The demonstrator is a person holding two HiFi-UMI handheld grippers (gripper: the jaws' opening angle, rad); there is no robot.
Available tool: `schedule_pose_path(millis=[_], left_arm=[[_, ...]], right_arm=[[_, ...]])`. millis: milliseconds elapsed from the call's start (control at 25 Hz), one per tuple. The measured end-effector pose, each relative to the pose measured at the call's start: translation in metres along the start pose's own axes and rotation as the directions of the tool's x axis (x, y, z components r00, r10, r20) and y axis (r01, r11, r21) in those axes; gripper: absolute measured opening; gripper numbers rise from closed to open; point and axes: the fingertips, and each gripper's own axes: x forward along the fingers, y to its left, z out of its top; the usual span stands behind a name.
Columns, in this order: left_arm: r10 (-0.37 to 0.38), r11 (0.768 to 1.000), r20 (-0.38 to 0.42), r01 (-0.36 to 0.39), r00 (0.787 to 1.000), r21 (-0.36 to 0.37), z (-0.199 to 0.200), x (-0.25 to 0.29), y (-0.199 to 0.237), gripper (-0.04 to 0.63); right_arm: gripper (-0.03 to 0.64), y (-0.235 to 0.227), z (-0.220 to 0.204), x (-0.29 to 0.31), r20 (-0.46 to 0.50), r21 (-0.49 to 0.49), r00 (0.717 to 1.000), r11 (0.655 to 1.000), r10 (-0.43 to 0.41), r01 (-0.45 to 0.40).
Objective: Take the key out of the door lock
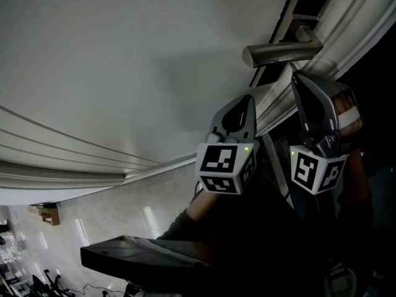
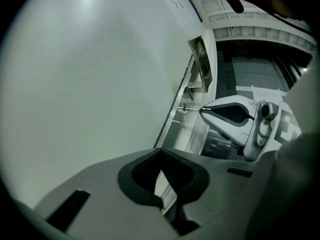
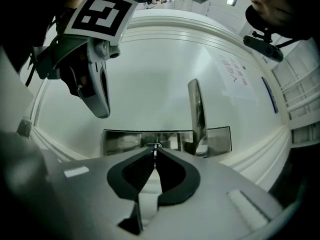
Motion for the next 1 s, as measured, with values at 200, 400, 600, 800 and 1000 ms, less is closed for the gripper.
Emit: schedule_pose_path(millis=[200, 400, 600, 800, 1000], left_arm=[[0.004, 1.0, -0.006, -0.004, 1.0, 0.002, -0.002, 0.002, 0.0, 0.0], [0.008, 1.0, -0.005, -0.008, 1.0, 0.001, -0.003, 0.003, 0.002, 0.0], [0.013, 1.0, -0.012, -0.013, 1.0, -0.005, -0.002, 0.002, 0.001, 0.0], [0.006, 1.0, -0.006, -0.006, 1.0, 0.002, 0.001, 0.0, -0.002, 0.0], [-0.014, 1.0, -0.009, 0.014, 1.0, 0.021, -0.001, 0.001, -0.008, 0.0]], right_arm=[[0.012, 0.0, -0.001, -0.001, 0.008, 0.007, 1.0, 1.0, 0.0, 0.0], [0.012, 0.001, -0.003, -0.005, 0.013, 0.033, 1.0, 0.999, -0.003, 0.003], [0.012, 0.001, -0.009, -0.016, 0.007, 0.132, 1.0, 0.991, -0.001, 0.0], [0.014, 0.003, -0.016, -0.025, 0.007, 0.323, 1.0, 0.946, -0.017, 0.014], [0.014, 0.005, -0.024, -0.034, 0.014, 0.6, 1.0, 0.8, -0.012, 0.001]])
